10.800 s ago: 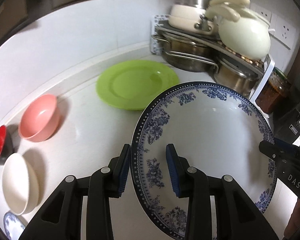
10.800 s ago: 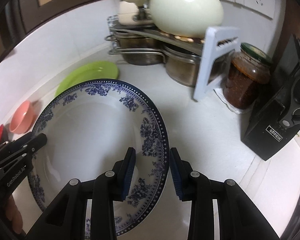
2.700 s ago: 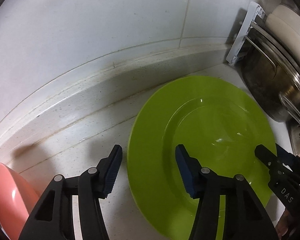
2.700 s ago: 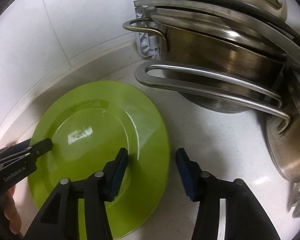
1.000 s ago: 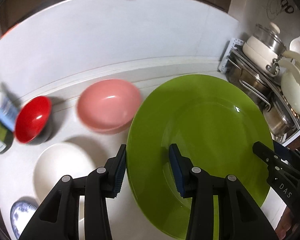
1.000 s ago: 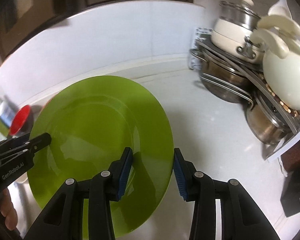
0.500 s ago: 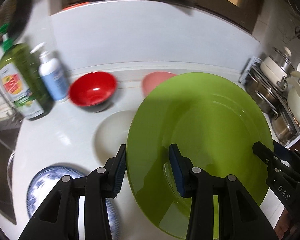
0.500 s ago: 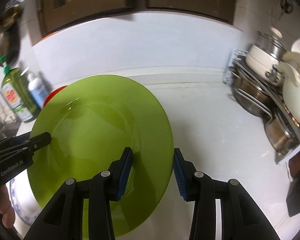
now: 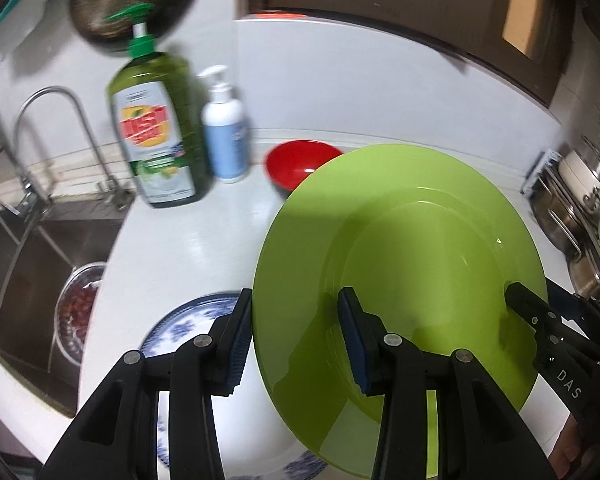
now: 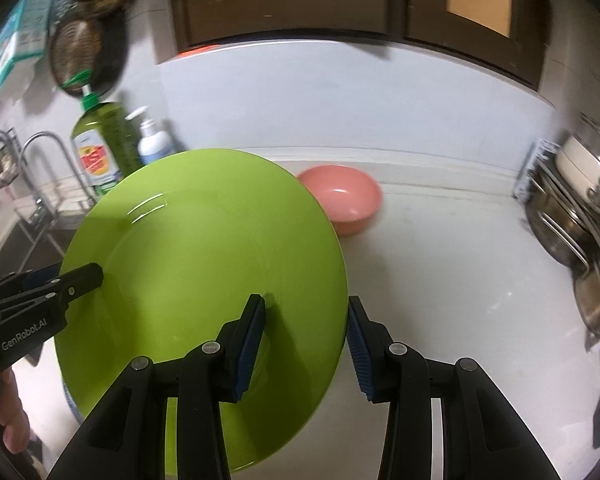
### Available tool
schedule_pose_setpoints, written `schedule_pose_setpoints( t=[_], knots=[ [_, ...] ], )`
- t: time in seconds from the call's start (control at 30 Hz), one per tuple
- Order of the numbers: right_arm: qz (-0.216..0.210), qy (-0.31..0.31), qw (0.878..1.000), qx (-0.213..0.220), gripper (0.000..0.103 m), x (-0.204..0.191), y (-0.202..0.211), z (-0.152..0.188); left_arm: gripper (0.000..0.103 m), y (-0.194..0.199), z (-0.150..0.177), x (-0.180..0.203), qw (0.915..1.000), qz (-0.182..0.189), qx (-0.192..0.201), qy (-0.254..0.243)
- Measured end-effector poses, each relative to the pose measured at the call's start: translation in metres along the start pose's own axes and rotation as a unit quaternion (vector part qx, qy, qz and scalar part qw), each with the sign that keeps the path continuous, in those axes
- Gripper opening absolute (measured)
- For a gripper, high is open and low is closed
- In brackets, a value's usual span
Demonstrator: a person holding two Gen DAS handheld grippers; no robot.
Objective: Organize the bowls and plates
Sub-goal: 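Lift the green plate with both tools and carry it over the blue plates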
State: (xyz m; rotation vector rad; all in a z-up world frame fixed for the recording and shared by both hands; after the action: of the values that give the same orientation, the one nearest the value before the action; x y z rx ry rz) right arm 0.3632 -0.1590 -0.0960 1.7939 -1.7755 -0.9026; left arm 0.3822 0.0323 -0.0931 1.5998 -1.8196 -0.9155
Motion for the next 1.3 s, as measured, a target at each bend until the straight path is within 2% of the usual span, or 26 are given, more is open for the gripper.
schedule_pose_setpoints(
  t=[0.4,0.7,0.93,1.3],
  knots=[
    [-0.049,0.06,0.997,-0.019,0.042,-0.077,-0.008,0.017,0.042,0.021,0.043,-0.073,0.9971,-0.043,-0.017,0.06],
    [-0.076,0.096,0.991,-0.05,0.042,-0.113,-0.024,0.039,0.042,0.019,0.075,-0.107,0.9923,-0.067,-0.041,0.096],
    [-0.076,0.115,0.987,-0.086,0.042,-0.129,-0.045,0.054,0.042,0.002,0.102,-0.118,0.9881,-0.068,-0.072,0.118],
    [-0.069,0.118,0.98,-0.143,0.042,-0.126,-0.08,0.085,0.042,-0.033,0.129,-0.12,0.982,-0.062,-0.125,0.128]
  ],
)
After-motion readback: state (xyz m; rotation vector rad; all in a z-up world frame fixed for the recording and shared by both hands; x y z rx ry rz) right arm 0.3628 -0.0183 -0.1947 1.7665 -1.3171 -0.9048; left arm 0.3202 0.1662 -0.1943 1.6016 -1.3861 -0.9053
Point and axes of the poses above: each gripper's, at about its wrist camera, not at the fingertips, and y roughly against the way its jaws point, x to its right, z to its underside, the point moved 8 cm from there along -y, roughly the way its jaws point, and after that the axes turned 10 degrees about -y, right-handed, at the moved point
